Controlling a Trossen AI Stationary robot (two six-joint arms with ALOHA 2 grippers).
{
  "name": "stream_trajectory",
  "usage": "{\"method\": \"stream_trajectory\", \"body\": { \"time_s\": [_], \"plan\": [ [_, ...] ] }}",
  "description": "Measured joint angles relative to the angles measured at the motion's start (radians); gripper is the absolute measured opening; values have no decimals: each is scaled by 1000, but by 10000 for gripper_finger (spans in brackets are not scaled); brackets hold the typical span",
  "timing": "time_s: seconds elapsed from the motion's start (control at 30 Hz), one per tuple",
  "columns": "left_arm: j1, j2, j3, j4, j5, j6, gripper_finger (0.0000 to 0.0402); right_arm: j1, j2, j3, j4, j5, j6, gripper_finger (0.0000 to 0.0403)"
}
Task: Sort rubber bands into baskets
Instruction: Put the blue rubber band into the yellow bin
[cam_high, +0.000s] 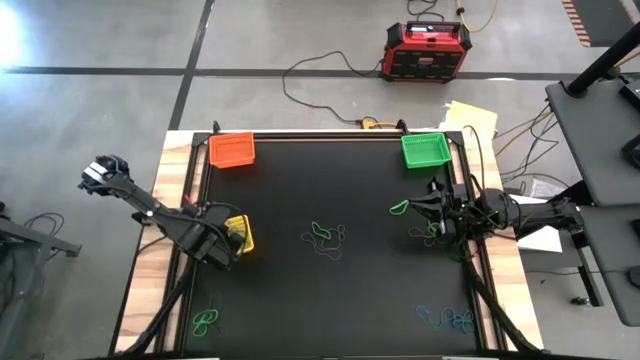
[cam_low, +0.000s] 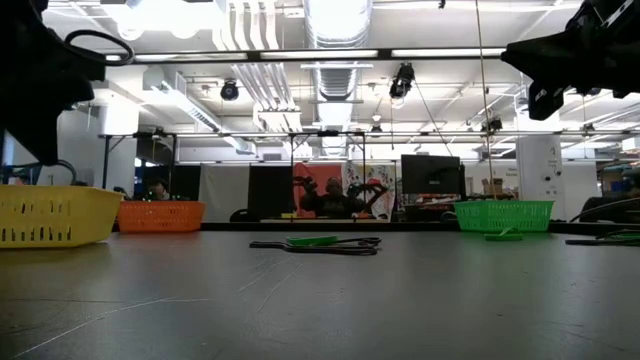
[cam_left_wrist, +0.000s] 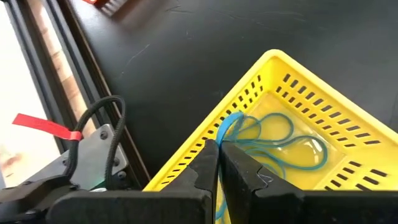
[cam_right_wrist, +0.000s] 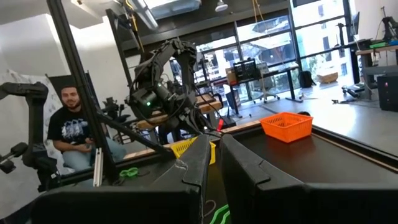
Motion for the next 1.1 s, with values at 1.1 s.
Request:
{"method": "stream_trajectory", "body": {
  "time_s": [1.1],
  "plan": [
    [24, -5, -203, 364, 186, -2, 1, 0, 0, 0, -54, 16, 8, 34]
  ]
}}
